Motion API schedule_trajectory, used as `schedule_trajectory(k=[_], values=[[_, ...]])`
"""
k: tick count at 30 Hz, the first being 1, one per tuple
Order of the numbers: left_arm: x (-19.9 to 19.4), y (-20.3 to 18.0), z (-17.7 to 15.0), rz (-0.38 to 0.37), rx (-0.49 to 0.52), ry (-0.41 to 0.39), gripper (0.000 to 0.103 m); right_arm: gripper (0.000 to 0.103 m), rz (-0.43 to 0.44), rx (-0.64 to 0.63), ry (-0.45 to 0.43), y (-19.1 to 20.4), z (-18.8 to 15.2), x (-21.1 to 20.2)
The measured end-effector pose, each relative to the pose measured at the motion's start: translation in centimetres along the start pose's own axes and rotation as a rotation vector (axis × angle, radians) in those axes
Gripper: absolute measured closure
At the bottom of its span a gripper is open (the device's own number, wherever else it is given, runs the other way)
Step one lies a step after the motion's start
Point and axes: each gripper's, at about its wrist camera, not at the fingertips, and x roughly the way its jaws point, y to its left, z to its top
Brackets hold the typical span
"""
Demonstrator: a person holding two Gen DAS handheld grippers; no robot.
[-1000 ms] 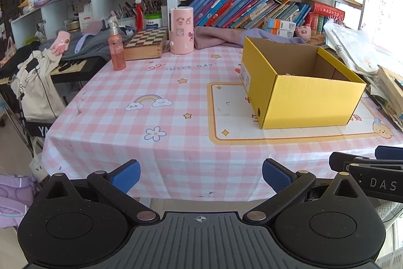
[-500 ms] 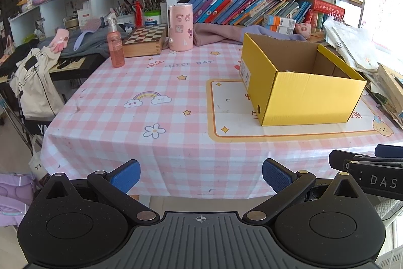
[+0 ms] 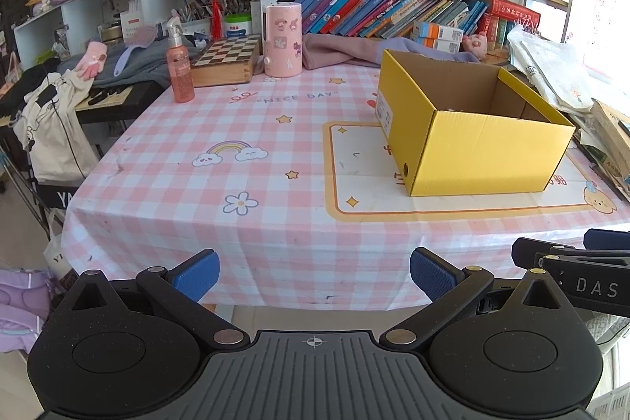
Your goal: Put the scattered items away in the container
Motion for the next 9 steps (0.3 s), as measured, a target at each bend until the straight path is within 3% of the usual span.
schedule_trajectory(k=[9], values=[[0.48, 0.0, 0.03, -0.009, -0.005, 0.01, 0.0, 0.019, -0.002, 0.012, 0.012, 0.02, -0.01, 0.23]])
